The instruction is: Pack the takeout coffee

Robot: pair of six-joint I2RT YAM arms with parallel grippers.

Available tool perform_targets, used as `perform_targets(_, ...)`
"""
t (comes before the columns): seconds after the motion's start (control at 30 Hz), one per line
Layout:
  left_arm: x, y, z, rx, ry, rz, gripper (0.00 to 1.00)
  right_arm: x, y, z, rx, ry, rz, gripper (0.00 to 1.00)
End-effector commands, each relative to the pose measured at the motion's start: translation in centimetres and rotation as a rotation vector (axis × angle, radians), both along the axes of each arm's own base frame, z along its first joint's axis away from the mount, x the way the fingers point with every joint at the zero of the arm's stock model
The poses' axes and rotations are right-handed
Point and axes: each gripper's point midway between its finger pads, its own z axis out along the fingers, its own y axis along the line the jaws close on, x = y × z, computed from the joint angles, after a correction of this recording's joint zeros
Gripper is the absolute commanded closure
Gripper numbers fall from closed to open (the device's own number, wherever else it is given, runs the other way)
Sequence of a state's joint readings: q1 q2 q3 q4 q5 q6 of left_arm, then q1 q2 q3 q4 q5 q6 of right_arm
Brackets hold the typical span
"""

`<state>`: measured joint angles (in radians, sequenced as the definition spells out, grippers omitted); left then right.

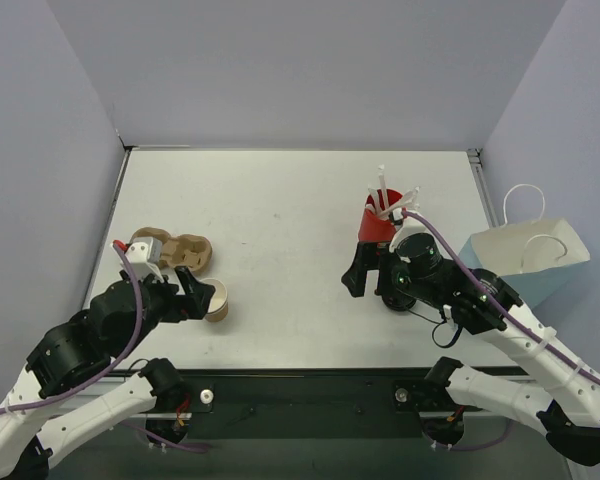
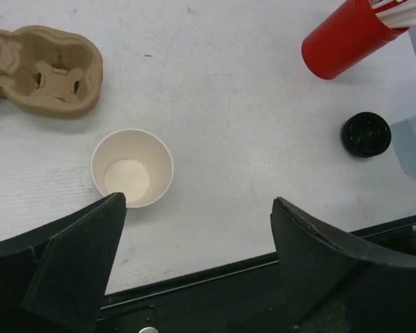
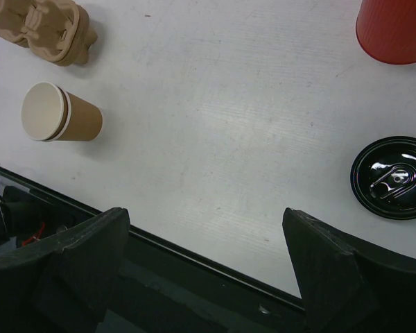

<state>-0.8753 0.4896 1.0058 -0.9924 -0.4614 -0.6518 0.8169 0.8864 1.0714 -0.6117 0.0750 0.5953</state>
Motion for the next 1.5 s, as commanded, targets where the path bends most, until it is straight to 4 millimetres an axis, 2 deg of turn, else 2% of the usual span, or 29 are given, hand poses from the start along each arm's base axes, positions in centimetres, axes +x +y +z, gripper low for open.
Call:
perform_targets(0.0,0.5,0.0,0.2,-0.019,0.000,0.037,0.05,0.1,-0.7,0.2,-0.002,-0.013,-0.027,0.00)
perform_targets(0.1,0.8,-0.1,-0.7,-0.008,0.029,0.067,0.06,0.1,-0.9,0.0,-0.004,-0.015,-0.030,0.00)
perform_targets(0.33,2.5,-0.3,-4.4,0.118,0.132,0.167,0.13,-0.5,-1.3,-0.7,0.003,-0.010,-0.032,0.01)
perform_targets(0.37,2.6,-0.1,-4.7,0.149,0.147,0.179,0.21,-0.6,-1.4,-1.0,0.000,-0.003,-0.034,0.01)
perform_targets(0.4,3.1,0.1,-5.3,0.199,0.169,0.207,0.24,-0.8,-1.4,-1.1,0.009,0.003,-0.037,0.01)
perform_targets(0.5,3.7,0.7,-6.4,0.273,0.223,0.252,0.30,-1.1,-1.4,-1.3,0.016,0.009,-0.034,0.03)
perform_targets(0.57,4.3,1.0,-7.0,0.267,0.250,0.275,0.33,-1.3,-1.3,-1.4,0.021,0.015,-0.024,0.04)
perform_targets(0.67,5.0,0.9,-8.6,0.249,0.287,0.272,0.47,-1.4,-1.1,-1.5,0.024,0.022,-0.013,0.05)
perform_targets(0.7,5.6,1.9,-9.0,0.248,0.304,0.311,0.50,-1.5,-1.1,-1.5,0.026,0.025,-0.008,0.05)
perform_targets(0.73,5.8,2.2,-9.7,0.241,0.317,0.325,0.58,-1.5,-1.1,-1.6,0.026,0.025,-0.008,0.05)
perform_targets(0.77,5.9,2.6,-10.2,0.230,0.337,0.338,0.60,-1.6,-1.1,-1.6,0.028,0.027,-0.008,0.05)
perform_targets(0.8,6.2,3.5,-10.6,0.226,0.355,0.376,0.61,-1.6,-1.1,-1.6,0.028,0.027,-0.007,0.05)
perform_targets(0.9,6.5,4.6,-11.4,0.217,0.370,0.417,0.62,-1.7,-1.1,-1.8,0.022,0.027,-0.001,0.05)
perform_targets(1.17,6.9,4.9,-12.2,0.232,0.382,0.438,0.63,-1.7,-0.8,-2.0,0.017,0.042,0.009,0.05)
perform_targets(1.3,7.1,4.4,-12.6,0.227,0.389,0.409,0.62,-1.8,-0.7,-1.9,0.024,0.042,0.012,0.05)
perform_targets(1.47,6.9,5.2,-13.0,0.261,0.416,0.456,0.63,-1.8,-0.8,-1.9,0.026,0.039,0.007,0.05)
